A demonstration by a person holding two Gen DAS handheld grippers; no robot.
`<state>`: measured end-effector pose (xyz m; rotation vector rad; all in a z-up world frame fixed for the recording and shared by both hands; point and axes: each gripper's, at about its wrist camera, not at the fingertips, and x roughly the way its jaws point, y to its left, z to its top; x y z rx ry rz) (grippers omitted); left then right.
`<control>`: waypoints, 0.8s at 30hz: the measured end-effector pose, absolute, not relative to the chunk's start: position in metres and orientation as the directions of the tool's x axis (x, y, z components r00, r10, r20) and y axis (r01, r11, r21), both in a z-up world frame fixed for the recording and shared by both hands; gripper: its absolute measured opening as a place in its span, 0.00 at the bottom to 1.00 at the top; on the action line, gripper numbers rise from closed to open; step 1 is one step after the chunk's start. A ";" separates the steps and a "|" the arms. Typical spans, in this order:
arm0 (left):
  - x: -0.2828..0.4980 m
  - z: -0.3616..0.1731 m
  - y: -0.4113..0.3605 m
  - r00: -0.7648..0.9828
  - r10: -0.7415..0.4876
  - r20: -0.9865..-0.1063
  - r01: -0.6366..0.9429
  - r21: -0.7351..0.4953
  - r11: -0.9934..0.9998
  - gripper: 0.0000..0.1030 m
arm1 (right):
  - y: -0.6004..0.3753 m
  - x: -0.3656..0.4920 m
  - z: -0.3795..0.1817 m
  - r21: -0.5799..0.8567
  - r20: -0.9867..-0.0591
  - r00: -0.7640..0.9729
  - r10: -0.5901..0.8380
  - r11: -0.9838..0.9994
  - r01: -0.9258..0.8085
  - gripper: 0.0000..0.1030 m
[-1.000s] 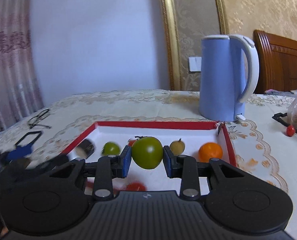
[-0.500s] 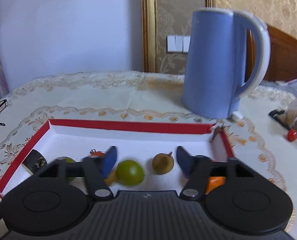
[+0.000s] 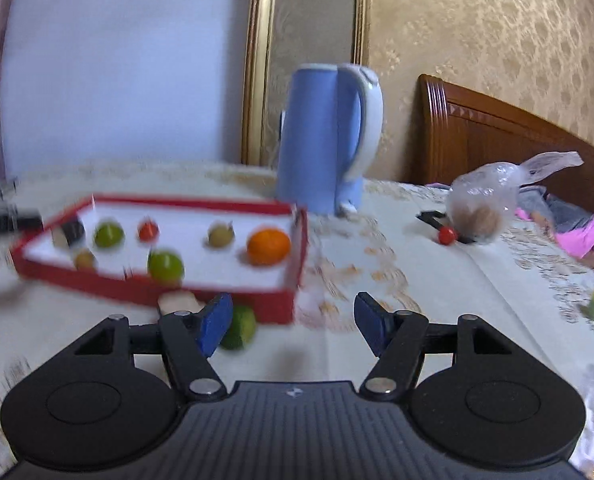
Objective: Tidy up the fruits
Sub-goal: 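Grasp the green lime on the cloth with the right gripper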
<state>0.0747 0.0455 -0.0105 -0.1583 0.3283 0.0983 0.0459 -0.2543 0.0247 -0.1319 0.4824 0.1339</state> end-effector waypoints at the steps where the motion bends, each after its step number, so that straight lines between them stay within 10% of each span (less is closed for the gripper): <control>1: 0.075 -0.011 0.045 0.941 0.072 -0.331 -0.124 -0.137 0.983 1.00 | -0.253 0.050 0.023 -0.089 -0.480 0.871 0.103 0.982 -0.166 0.65; 24: 0.076 -0.012 0.046 0.938 0.071 -0.339 -0.126 -0.142 0.982 1.00 | -0.203 0.059 0.010 -0.197 -0.566 0.807 0.167 0.924 -0.329 0.65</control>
